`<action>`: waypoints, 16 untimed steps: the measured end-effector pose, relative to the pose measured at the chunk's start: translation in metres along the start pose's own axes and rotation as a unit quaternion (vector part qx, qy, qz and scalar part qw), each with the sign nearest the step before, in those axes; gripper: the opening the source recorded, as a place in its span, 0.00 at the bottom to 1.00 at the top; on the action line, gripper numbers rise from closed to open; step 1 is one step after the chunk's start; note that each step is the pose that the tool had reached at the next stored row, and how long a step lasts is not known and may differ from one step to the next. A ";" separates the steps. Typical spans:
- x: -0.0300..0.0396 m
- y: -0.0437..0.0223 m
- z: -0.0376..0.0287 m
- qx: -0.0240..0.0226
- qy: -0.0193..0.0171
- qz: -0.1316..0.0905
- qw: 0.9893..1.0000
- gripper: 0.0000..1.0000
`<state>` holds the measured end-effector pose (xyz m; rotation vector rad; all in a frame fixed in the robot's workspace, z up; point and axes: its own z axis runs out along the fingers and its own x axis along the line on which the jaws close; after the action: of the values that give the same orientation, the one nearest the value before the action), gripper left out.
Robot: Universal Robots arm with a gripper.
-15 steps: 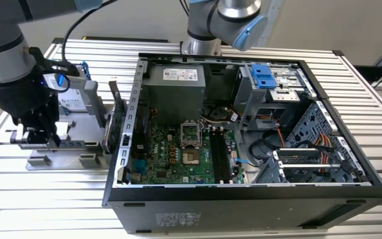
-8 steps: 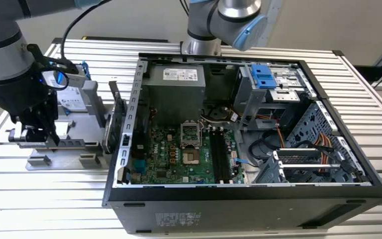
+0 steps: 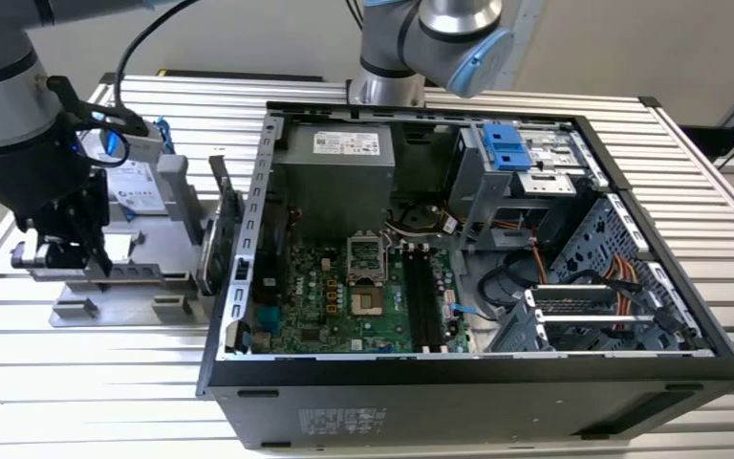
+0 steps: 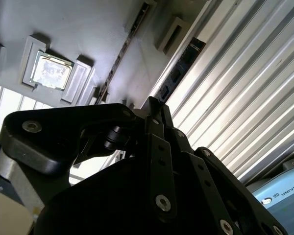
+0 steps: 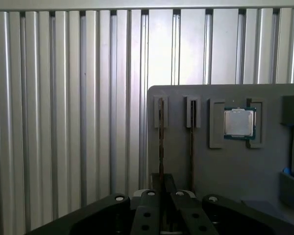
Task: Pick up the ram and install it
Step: 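Pick up the ram and move it above insertion slot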
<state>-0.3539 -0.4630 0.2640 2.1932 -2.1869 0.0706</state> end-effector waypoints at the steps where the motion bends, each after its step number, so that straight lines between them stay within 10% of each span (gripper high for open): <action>1: 0.0000 0.0000 -0.0008 0.000 0.000 0.000 1.000 0.00; 16: 0.0006 0.0001 -0.0104 0.000 0.000 0.000 1.000 0.00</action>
<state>-0.3540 -0.4629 0.2745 2.1934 -2.1871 0.0706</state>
